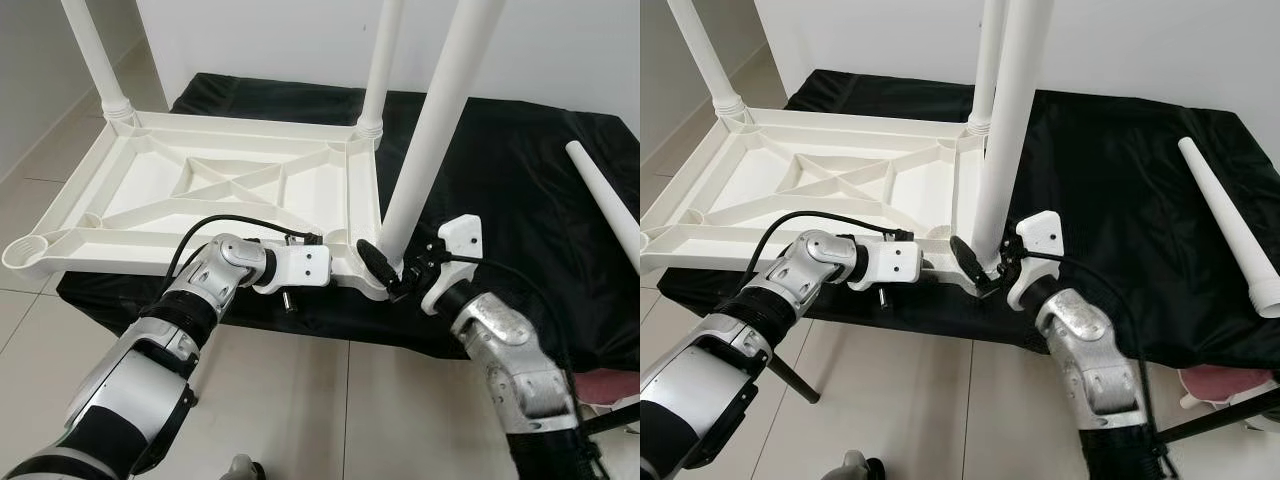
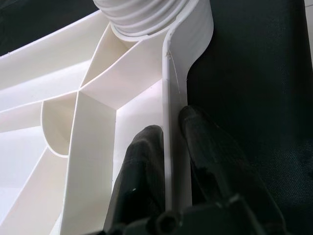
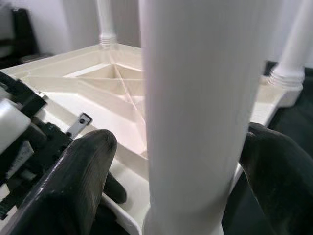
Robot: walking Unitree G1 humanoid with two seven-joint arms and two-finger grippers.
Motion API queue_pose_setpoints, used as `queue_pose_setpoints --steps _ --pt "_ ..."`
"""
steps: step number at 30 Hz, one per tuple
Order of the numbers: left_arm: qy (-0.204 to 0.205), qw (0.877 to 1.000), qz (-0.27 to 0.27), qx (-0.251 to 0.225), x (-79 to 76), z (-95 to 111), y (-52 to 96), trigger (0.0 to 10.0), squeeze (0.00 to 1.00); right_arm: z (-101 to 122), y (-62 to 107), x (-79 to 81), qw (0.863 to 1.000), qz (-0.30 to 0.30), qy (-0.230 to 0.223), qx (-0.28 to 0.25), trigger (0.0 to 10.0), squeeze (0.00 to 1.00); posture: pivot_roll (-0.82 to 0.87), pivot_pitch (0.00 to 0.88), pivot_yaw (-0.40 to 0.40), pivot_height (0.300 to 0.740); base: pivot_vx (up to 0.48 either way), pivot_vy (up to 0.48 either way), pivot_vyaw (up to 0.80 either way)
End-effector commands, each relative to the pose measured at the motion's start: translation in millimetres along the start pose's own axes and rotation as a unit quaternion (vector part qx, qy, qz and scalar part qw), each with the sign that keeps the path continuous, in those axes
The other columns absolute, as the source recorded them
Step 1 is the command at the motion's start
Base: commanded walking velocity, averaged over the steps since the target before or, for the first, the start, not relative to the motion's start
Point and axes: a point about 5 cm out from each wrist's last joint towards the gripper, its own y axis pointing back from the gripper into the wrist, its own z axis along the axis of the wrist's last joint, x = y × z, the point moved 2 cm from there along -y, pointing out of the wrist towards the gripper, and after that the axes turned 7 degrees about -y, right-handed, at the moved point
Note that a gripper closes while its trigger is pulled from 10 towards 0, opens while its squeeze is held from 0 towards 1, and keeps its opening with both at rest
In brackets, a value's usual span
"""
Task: Building children table
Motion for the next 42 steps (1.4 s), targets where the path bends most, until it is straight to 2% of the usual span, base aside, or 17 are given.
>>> queue_pose_setpoints --steps 1,5,17,34,35,36,37,38,39,40,42 --pt "-0.008 0.998 -0.070 -0.001 -14.4 -3 -2.7 0.0 0.00 -5 -0.5 1.2 1.000 0.014 -0.005 0.015 10.0 0.00 -0.02 0.130 -0.005 0.740 0.000 0.000 0.00" --pt "-0.010 0.997 -0.070 -0.002 -13.8 -4 -0.8 0.0 0.00 -8 -4.2 -5.2 0.999 0.027 0.010 0.032 10.0 0.00 -0.01 0.130 -0.010 0.740 0.000 0.000 0.00" --pt "-0.010 0.997 -0.070 -0.007 -14.8 -4 0.3 0.0 0.00 -11 -12.5 -17.2 0.998 0.042 -0.003 0.046 10.0 0.00 -0.01 0.135 -0.011 0.740 0.000 0.000 0.00" --pt "-0.008 0.997 -0.070 -0.012 -15.1 -3 -0.3 0.0 0.00 -9 -19.3 -16.2 0.996 0.077 0.001 0.048 10.0 0.00 0.00 0.134 -0.015 0.740 0.000 0.000 0.00" --pt "-0.008 0.997 -0.070 -0.013 -15.3 -3 -0.2 0.0 0.00 -11 -19.6 -16.8 0.996 0.079 0.002 0.051 8.2 0.00 0.00 0.134 -0.015 0.740 0.000 0.000 0.00" --pt "-0.008 0.997 -0.070 -0.013 -15.3 -3 -0.2 0.0 0.00 -11 -19.6 -16.8 0.996 0.079 0.002 0.051 8.2 0.00 0.00 0.134 -0.015 0.740 0.000 0.000 0.00" --pt "-0.008 0.997 -0.071 -0.014 -15.4 -3 -0.2 0.0 0.00 -13 -19.9 -18.0 0.995 0.080 0.003 0.055 4.7 0.00 0.00 0.134 -0.015 0.740 0.000 0.000 0.00" --pt "-0.008 0.997 -0.071 -0.014 -15.4 -3 -0.2 0.0 0.00 -13 -19.9 -18.0 0.995 0.080 0.003 0.055 4.7 0.00 0.00 0.134 -0.015 0.740 0.000 0.000 0.00" --pt "-0.008 0.997 -0.071 -0.014 -15.5 -3 -0.3 0.0 0.00 -15 -20.0 -19.4 0.995 0.080 0.005 0.060 3.1 0.00 0.00 0.134 -0.014 0.740 0.000 0.000 0.00" --pt "-0.008 0.997 -0.071 -0.015 -15.5 -3 -0.3 0.0 0.00 -17 -20.4 -20.8 0.995 0.080 0.006 0.063 0.0 0.00 0.00 0.134 -0.013 0.740 0.000 0.000 0.00" --pt "-0.008 0.997 -0.071 -0.015 -15.5 -2 -0.4 0.0 0.00 -18 -20.6 -21.5 0.995 0.079 0.006 0.066 0.0 0.00 0.00 0.134 -0.013 0.740 0.000 0.000 0.00"
